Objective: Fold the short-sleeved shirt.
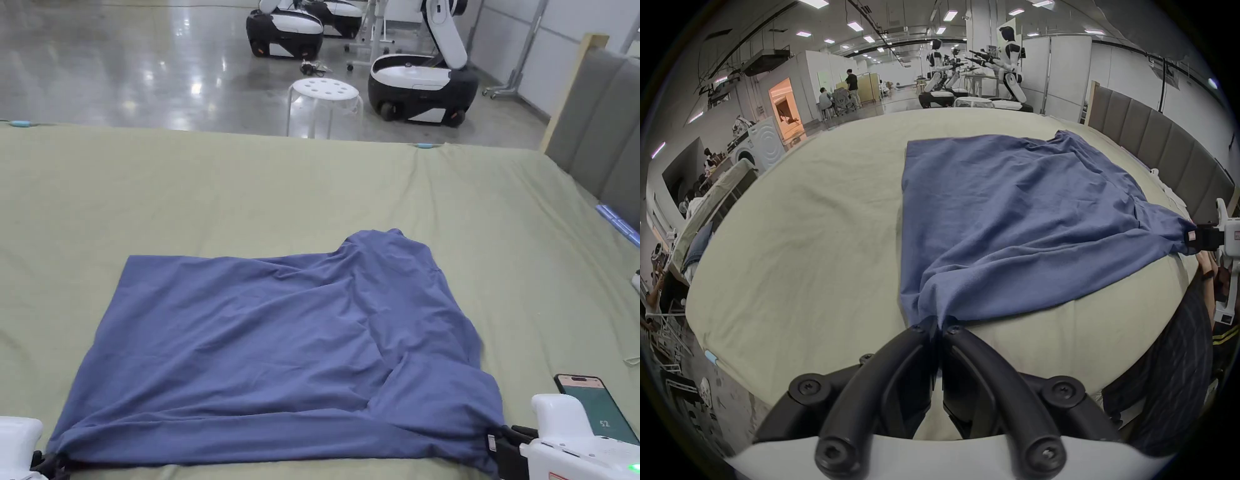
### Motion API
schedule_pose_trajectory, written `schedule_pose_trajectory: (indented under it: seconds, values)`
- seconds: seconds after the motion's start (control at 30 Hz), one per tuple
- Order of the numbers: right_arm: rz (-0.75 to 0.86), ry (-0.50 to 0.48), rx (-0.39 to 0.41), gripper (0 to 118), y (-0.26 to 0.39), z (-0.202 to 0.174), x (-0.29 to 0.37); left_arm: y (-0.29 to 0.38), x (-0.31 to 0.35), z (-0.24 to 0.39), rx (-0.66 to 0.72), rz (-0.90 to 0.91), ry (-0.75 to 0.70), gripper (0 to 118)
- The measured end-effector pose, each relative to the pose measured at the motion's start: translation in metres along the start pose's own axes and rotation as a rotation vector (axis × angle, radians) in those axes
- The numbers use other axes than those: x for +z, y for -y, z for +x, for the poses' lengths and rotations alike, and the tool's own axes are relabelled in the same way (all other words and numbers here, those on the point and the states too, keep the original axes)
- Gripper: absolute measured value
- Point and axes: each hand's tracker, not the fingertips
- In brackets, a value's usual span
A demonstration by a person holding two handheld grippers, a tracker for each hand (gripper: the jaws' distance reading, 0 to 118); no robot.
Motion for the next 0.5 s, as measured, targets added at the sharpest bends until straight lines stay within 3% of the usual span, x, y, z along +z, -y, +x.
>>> schedule_pose_trajectory:
  seconds: [0.27,0.4,0.5]
  values:
    - [0.112,-0.008,-0.001,3,-0.070,0.007,0.031,-0.065,0.029,-0.008,-0.025,0.122,-0.017,4]
    - [0.102,0.016,0.026,3,-0.135,0.010,-0.010,-0.126,-0.017,-0.016,-0.023,0.119,-0.026,4]
    - [0.003,0.050,0.000,3,-0.172,0.011,-0.069,-0.162,-0.079,-0.018,0.022,0.006,-0.004,4]
